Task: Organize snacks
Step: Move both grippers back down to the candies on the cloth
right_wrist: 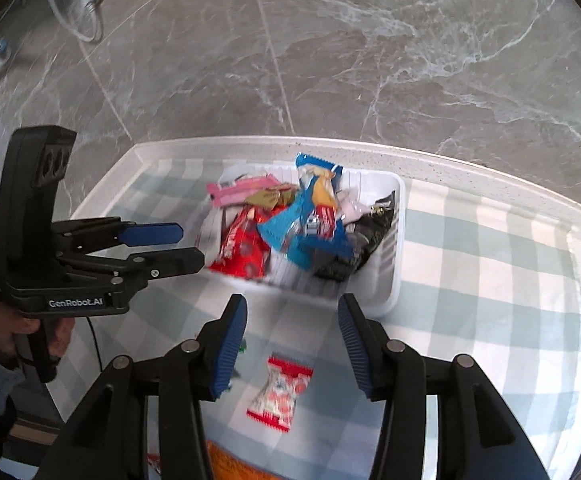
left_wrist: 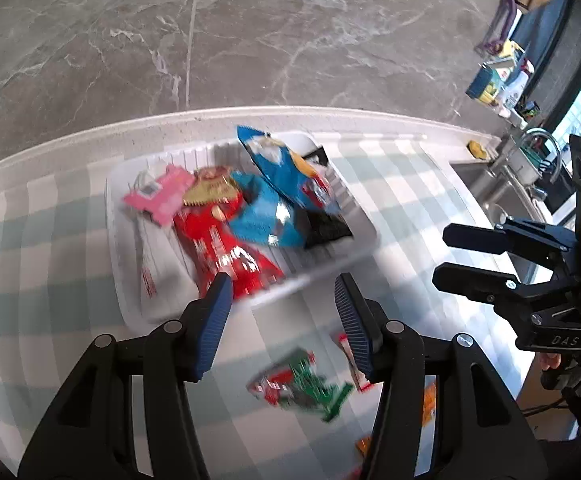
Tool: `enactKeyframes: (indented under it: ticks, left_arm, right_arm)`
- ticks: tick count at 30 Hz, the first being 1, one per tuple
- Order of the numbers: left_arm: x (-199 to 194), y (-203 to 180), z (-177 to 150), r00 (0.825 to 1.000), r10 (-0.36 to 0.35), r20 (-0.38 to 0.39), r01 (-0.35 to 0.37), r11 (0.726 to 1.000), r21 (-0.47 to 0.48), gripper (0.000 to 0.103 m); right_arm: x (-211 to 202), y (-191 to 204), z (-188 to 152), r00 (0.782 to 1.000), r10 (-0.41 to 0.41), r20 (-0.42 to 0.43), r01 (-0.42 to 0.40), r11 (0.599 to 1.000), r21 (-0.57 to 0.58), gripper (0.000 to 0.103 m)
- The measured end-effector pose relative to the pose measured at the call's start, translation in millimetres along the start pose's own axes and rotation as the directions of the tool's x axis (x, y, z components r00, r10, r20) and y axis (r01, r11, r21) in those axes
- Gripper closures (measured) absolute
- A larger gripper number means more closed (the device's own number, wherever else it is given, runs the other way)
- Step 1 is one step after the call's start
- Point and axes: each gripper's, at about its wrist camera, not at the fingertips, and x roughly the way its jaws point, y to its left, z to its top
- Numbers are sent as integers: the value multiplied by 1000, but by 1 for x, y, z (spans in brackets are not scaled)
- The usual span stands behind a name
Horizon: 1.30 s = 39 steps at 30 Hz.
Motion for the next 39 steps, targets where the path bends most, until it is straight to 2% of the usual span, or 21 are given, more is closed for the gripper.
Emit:
enactKeyframes:
  ticks: [10,17,28,39]
  left_arm:
    - [-17,-23,-50,1000,-11,-28,11,1000,8,51]
    - [-24,-34,-73,999,0,-40,1,1000,23,51]
    - [-23,-42,-99,997,30,-66,-27,998,54,50]
    - [-14,-43,-107,996,47,-78,-42,996,73,49]
  right_arm:
    - [-19,22,-44,999,-40,-1,40,997,-66,52]
    - [-27,27,-70,998,-56,-11,55,996,-75,52]
    - [-35,30,-101,997,-76,-22,75,995,-60,51]
    - [-30,22,-114,996,-76,-35,76,997,-20,51]
